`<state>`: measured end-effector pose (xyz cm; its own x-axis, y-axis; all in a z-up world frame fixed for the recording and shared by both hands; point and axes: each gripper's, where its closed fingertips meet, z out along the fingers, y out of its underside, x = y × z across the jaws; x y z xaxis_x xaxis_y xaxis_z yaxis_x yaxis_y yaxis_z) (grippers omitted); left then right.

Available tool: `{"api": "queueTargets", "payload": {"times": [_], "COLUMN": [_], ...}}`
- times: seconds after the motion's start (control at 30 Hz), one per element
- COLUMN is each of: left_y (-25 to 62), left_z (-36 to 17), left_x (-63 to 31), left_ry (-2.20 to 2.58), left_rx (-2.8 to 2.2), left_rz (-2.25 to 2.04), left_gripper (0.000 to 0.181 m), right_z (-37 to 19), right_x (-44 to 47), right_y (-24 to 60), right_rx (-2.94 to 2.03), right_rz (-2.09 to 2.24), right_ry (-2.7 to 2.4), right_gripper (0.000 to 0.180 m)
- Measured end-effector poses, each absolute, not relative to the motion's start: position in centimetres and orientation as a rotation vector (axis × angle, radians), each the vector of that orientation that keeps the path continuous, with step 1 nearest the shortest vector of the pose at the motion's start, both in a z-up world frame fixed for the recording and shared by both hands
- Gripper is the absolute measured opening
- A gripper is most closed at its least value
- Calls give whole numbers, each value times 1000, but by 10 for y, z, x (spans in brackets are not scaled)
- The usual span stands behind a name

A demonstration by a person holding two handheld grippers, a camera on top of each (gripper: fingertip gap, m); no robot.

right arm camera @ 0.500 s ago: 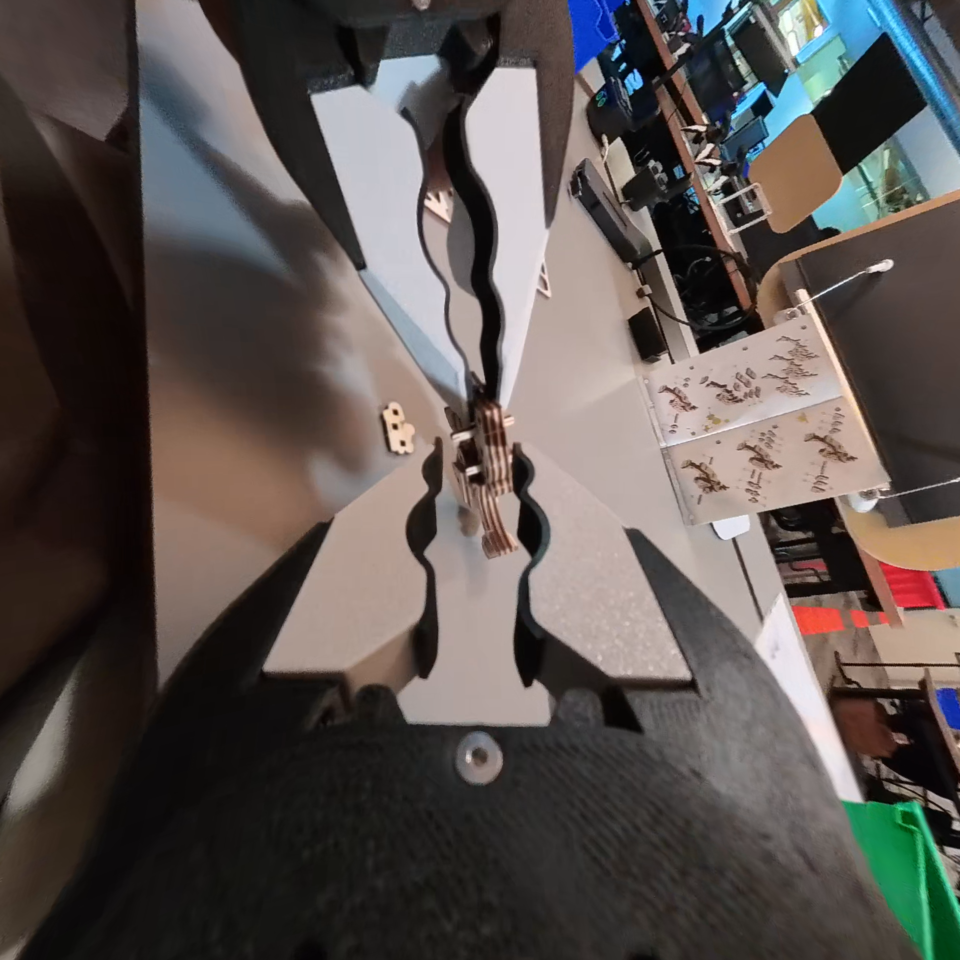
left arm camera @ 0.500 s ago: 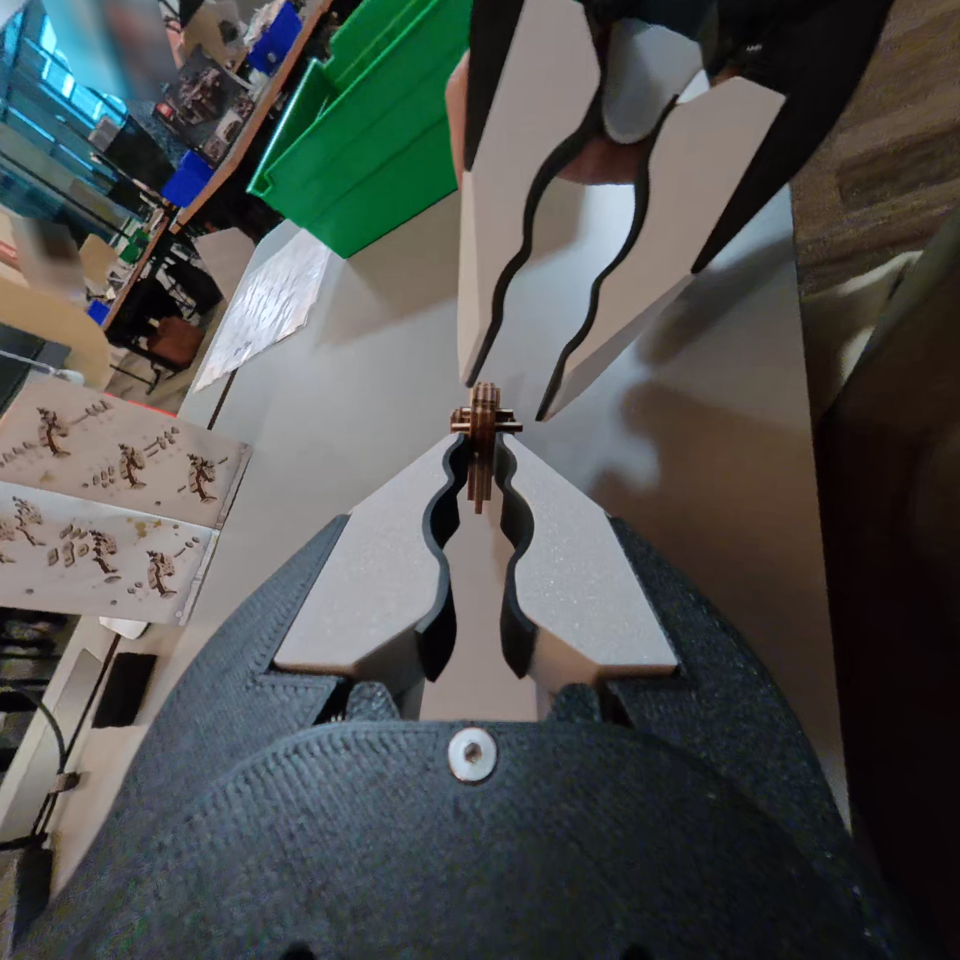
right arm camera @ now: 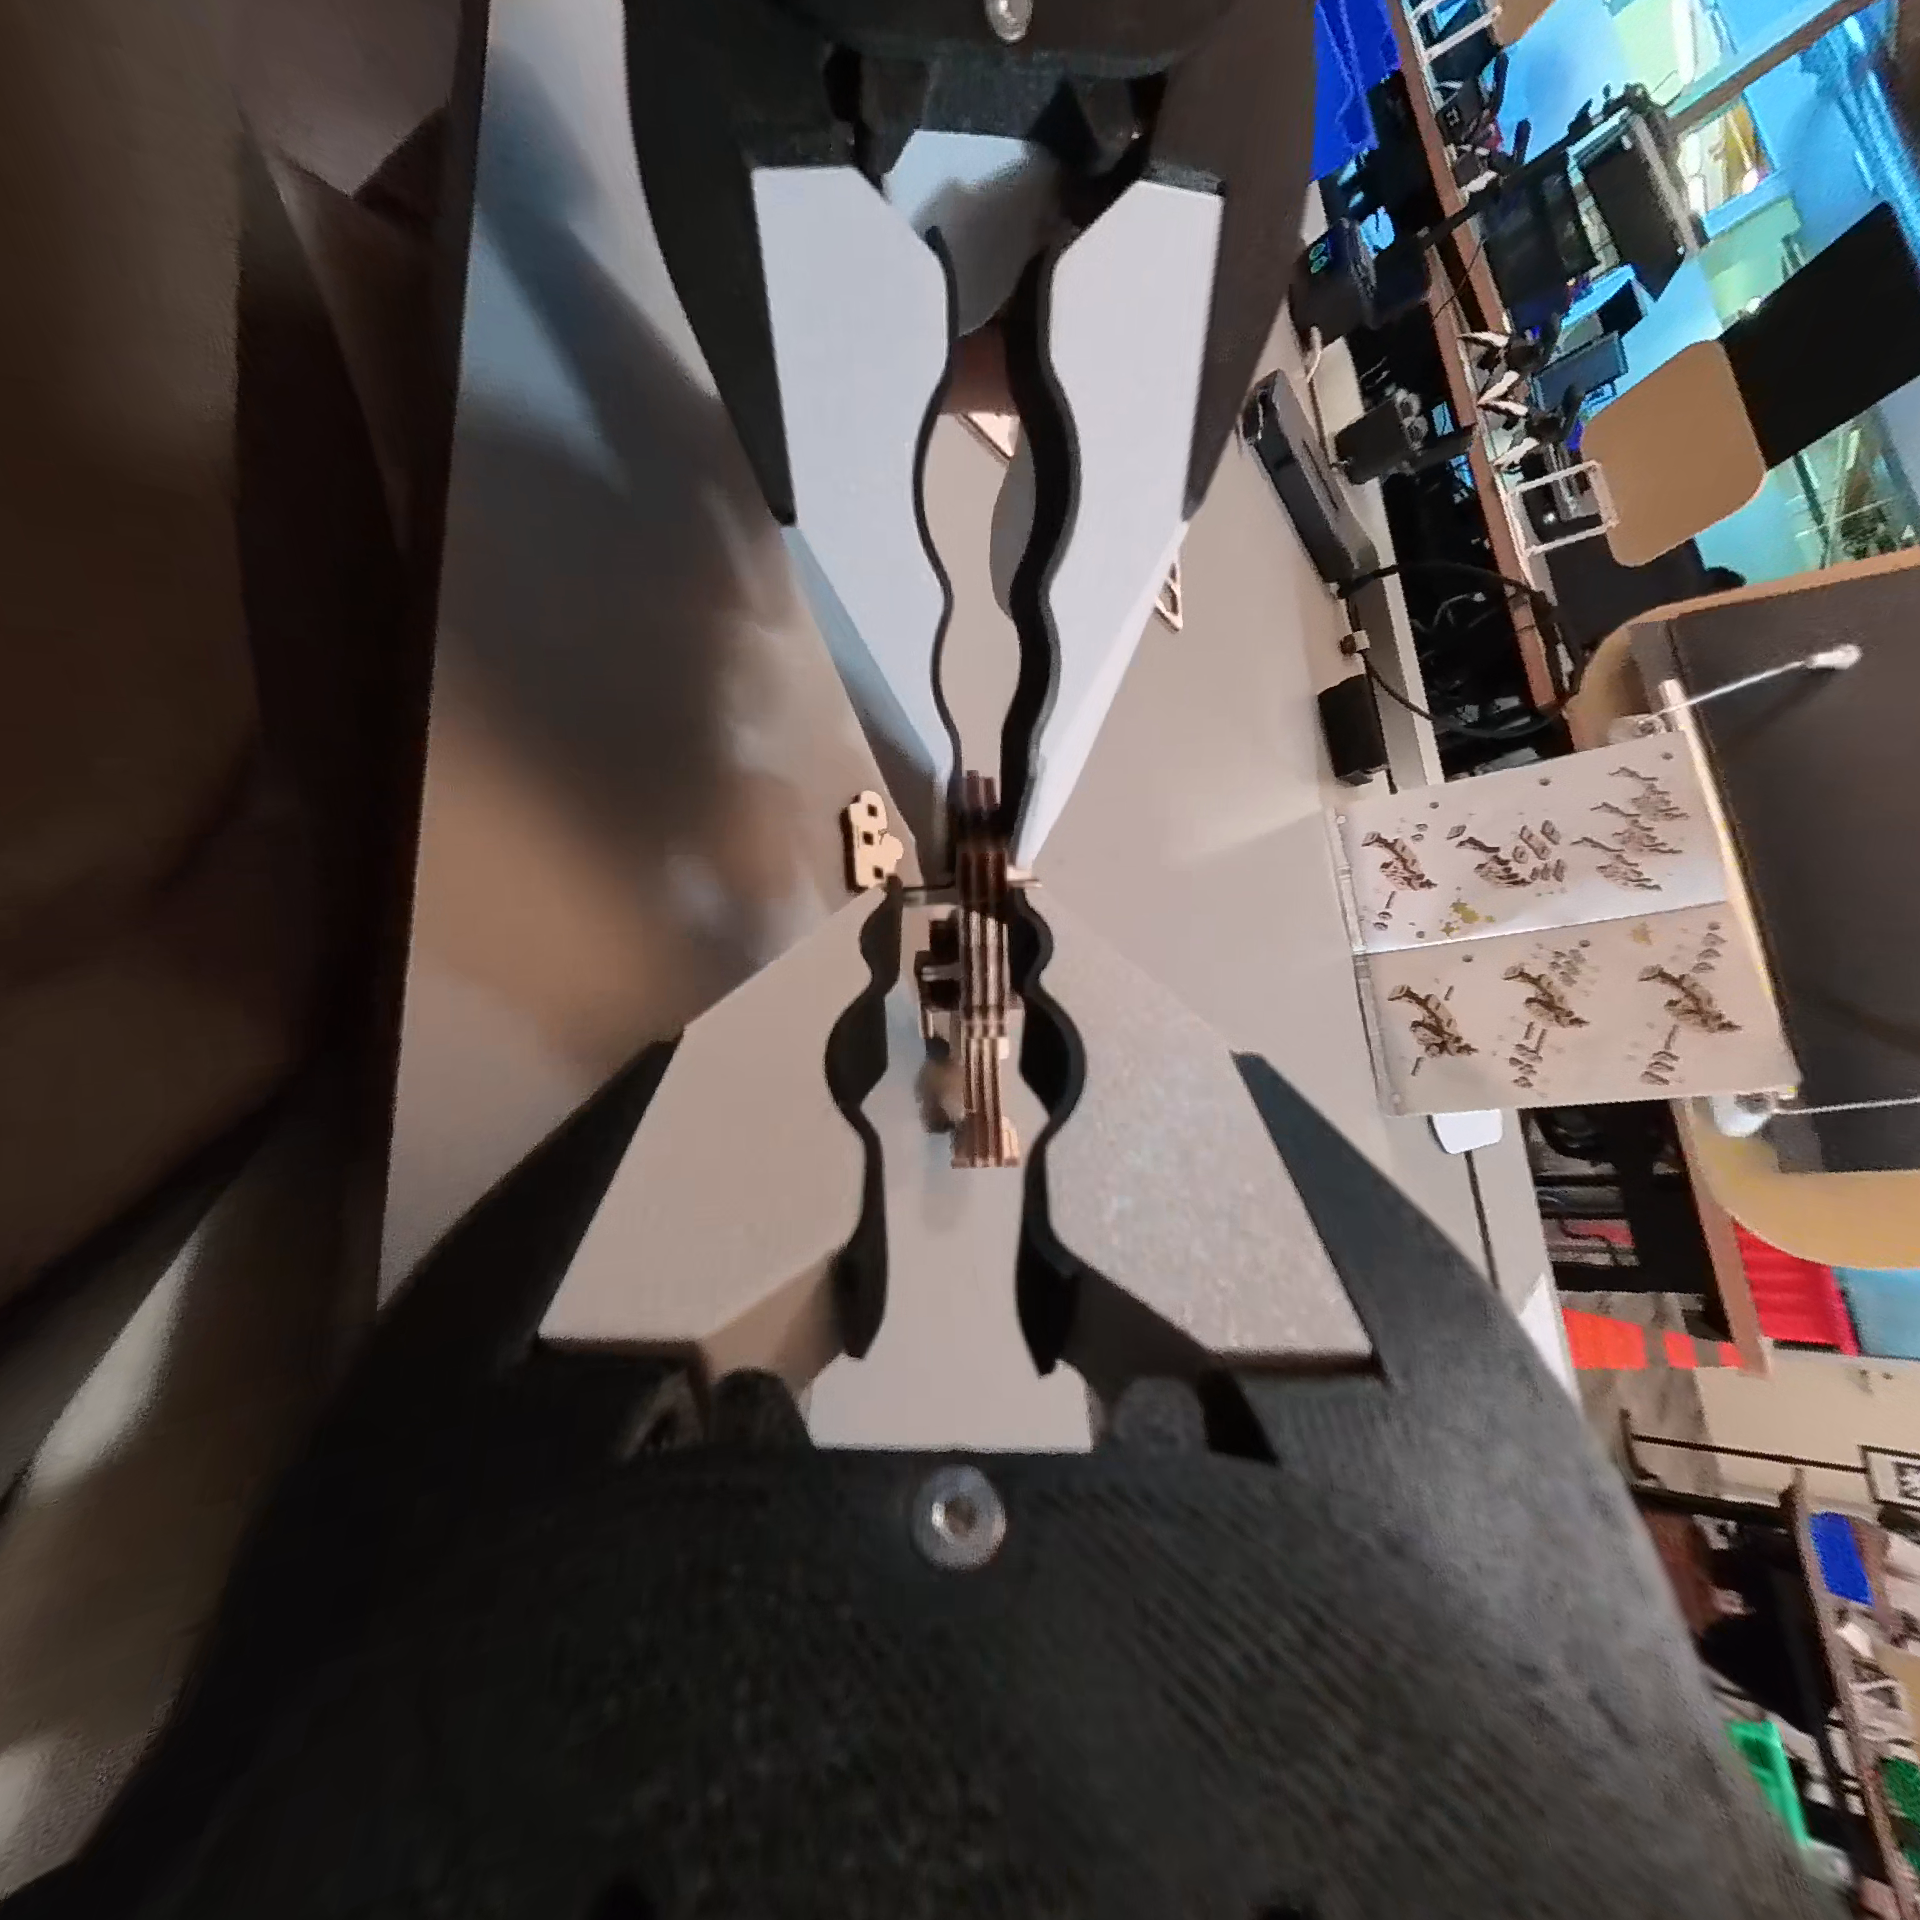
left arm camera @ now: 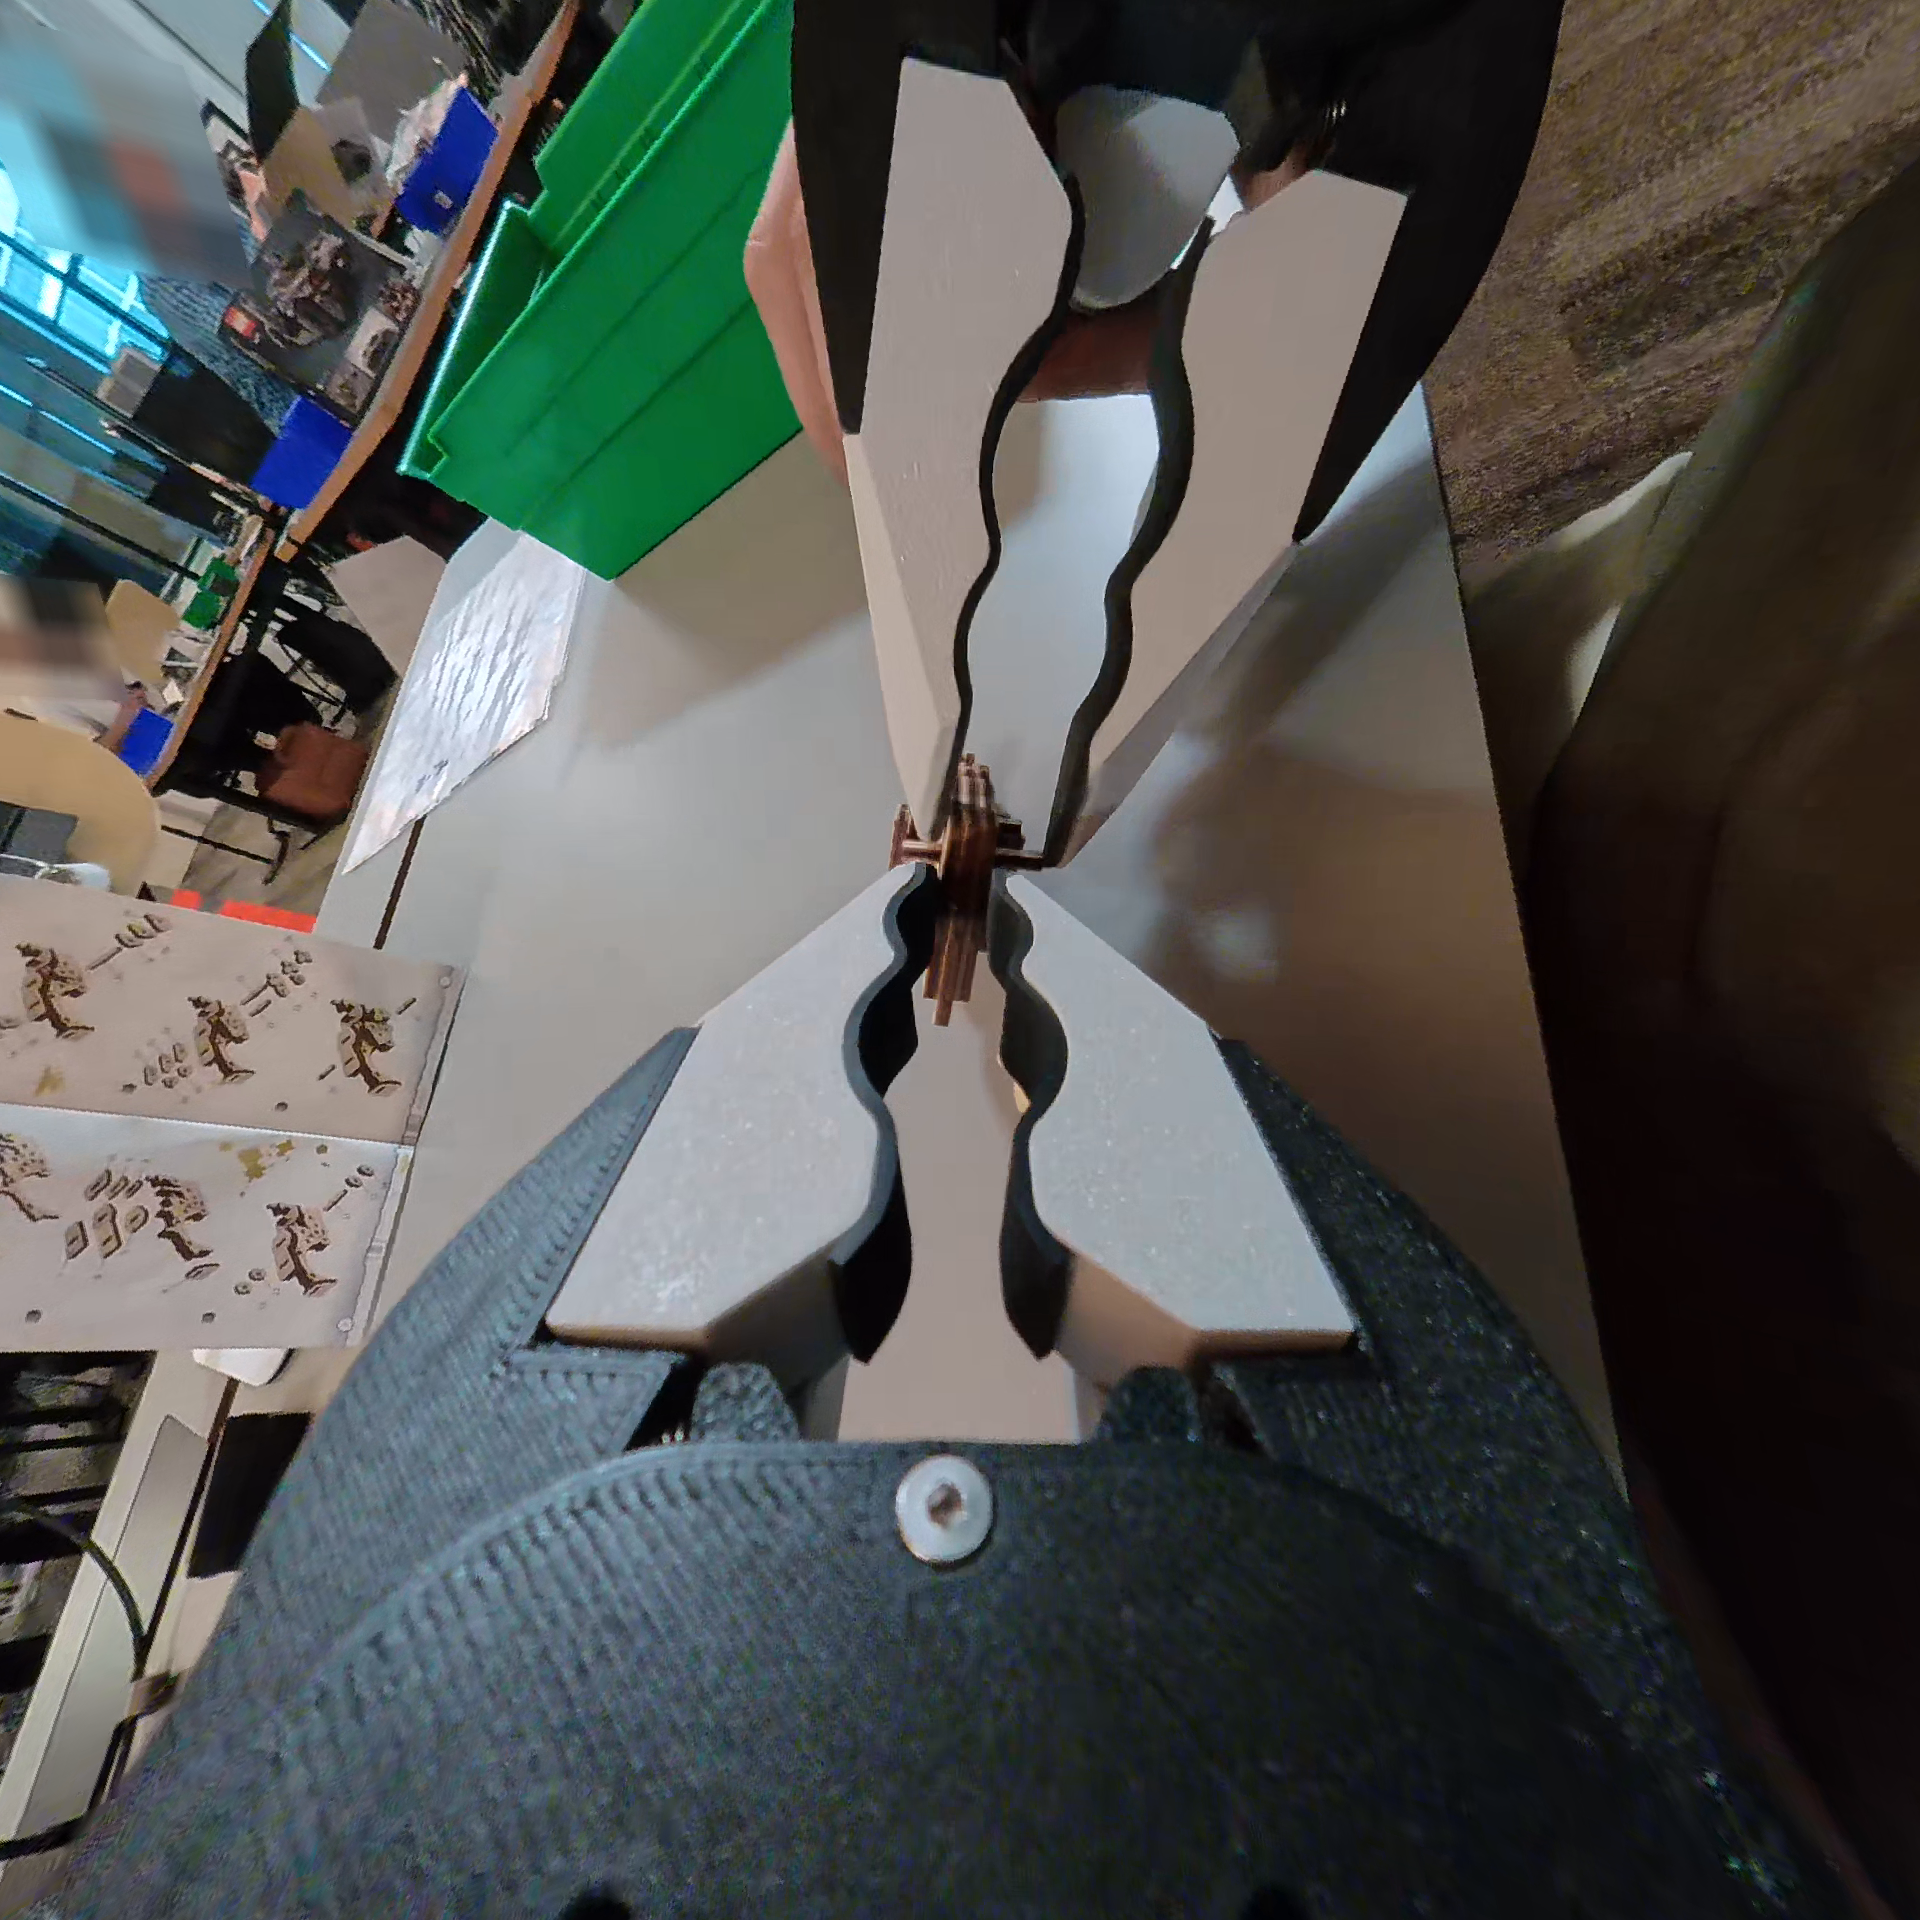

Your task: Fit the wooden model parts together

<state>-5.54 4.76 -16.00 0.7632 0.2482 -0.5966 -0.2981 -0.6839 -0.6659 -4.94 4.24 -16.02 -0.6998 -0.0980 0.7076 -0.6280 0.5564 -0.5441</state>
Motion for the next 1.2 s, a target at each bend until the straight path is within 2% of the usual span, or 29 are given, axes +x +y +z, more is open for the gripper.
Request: {"api": "queueTargets", "payload": {"times": [0.5, 1.2], "left_y": [48, 48], "left_z": [-158, -155], "left_x": [-57, -56], "left_ry": [-50, -120], "left_rx": [-2148, -2134], "left_rz": [807, 732], "left_gripper": [8, 8], "right_z": [-159, -156], "right_x": [-53, -52], "right_y": [42, 44], "right_rx": [614, 499], "right_rz": [1013, 1023], "right_ry": [-2089, -2277], "right_gripper": [20, 18]}}
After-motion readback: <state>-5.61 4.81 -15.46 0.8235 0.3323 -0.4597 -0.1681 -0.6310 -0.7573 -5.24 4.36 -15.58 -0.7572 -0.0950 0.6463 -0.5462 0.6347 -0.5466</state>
